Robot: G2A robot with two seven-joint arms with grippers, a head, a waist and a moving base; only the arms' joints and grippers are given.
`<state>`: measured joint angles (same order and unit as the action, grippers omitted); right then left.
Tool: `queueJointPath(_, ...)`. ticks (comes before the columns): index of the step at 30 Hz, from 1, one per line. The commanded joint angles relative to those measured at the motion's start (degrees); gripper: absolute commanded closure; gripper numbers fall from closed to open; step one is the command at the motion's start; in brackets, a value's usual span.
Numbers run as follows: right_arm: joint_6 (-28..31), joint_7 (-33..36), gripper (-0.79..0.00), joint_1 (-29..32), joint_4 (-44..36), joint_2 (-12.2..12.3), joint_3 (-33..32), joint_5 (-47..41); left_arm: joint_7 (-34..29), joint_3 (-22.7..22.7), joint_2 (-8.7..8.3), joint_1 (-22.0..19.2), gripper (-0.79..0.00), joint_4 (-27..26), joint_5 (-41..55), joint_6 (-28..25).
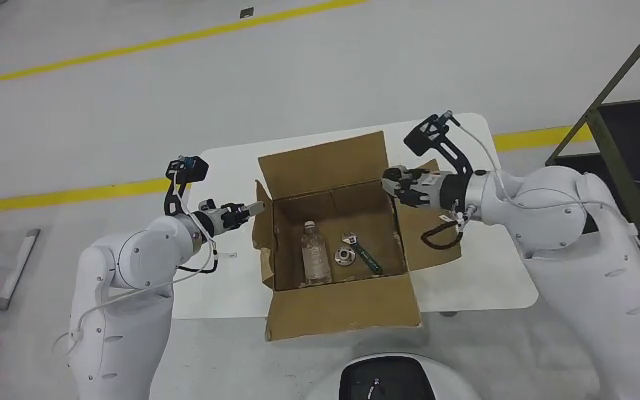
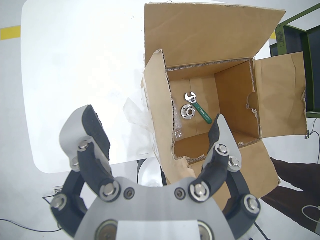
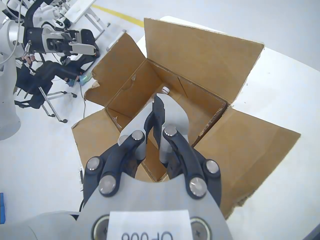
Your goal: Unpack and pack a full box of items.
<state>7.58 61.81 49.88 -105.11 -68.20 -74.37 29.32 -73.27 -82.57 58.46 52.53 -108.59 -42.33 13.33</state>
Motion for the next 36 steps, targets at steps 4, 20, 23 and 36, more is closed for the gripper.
queueJointPath(4, -0.1, -1.0, 0.0, 0.5, 0.1, 0.0, 0.0, -0.3, 0.0, 0.0, 0.0, 0.0, -0.785, 0.0, 0.0, 0.0)
queueJointPath(20, 3.0, -42.3, 0.0, 23.3, -2.8, 1.6, -21.2, 16.7, 0.0, 0.0, 0.0, 0.0, -0.785, 0.0, 0.0, 0.0)
queueJointPath(23, 2.6, -44.9, 0.0, 27.7, 0.0, 1.7, -23.9, 17.1, 0.0, 0.0, 0.0, 0.0, -0.785, 0.0, 0.0, 0.0)
queueJointPath(36, 10.0, -47.5, 0.0, 22.0, 9.8, -0.1, -8.0, 12.2, 0.0, 0.0, 0.0, 0.0, -0.785, 0.0, 0.0, 0.0)
